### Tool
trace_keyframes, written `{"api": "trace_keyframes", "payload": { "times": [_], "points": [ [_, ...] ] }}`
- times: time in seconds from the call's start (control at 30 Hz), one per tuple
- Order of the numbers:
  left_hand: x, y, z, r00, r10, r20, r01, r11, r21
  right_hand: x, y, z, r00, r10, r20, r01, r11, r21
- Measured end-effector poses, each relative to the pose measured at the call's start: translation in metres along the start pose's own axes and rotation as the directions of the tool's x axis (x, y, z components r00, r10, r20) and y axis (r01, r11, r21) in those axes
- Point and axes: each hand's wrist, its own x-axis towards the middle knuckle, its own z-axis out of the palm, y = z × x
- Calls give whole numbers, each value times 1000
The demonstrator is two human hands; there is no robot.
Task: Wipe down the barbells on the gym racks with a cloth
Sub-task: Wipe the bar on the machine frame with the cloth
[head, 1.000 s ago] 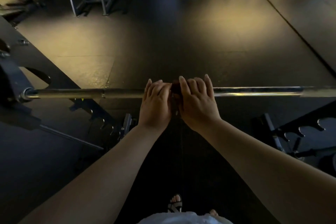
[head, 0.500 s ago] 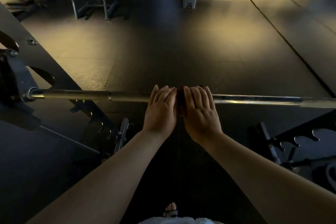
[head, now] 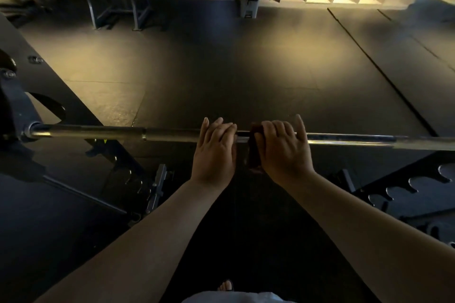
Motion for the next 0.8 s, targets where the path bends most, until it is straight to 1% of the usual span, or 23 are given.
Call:
{"api": "trace_keyframes", "payload": {
  "times": [0.07, 0.17, 0.23, 0.3, 0.37, 0.5, 0.53, 0.6, 0.67, 0.7, 0.77, 0.8],
  "points": [
    [3, -1, 0, 999, 14, 38, -14, 1000, 15, 6, -14, -4, 999, 28, 43, -28, 1000, -4],
    [5, -2, 1, 999, 24, 41, -25, 999, 20, 6, -30, 4, 991, -96, 93, 87, 991, 102],
    [4, -4, 1, 999, 34, 26, -34, 999, -1, 3, -21, 5, 982, -181, 61, 173, 978, 114],
    [3, -6, 1, 999, 34, 24, -34, 999, -17, 2, -4, 2, 975, -219, 30, 216, 972, 87],
    [4, -5, 0, 999, 24, 43, -23, 1000, -16, 3, 1, -2, 983, -182, 31, 179, 980, 93],
    [6, -2, 3, 997, 4, 83, -8, 999, 48, 25, -17, -4, 994, -32, 108, 22, 995, 94],
    [6, -2, 3, 996, 3, 84, -7, 999, 52, 25, -20, -1, 994, -36, 101, 25, 993, 112],
    [4, -2, 2, 997, 4, 79, -5, 1000, 12, 13, -19, 4, 992, -98, 76, 86, 985, 149],
    [3, 0, -2, 998, 9, 66, -8, 1000, -14, -5, -7, 10, 983, -182, 19, 180, 981, 76],
    [3, 1, -4, 998, 14, 63, -14, 1000, -8, -10, 1, 11, 979, -203, -12, 203, 978, 42],
    [4, 3, -5, 997, 28, 74, -31, 999, 30, -8, 10, 9, 981, -192, -33, 194, 980, 39],
    [5, 3, -5, 995, 39, 88, -44, 998, 52, -2, 8, 5, 986, -164, -10, 165, 984, 69]
  ]
}}
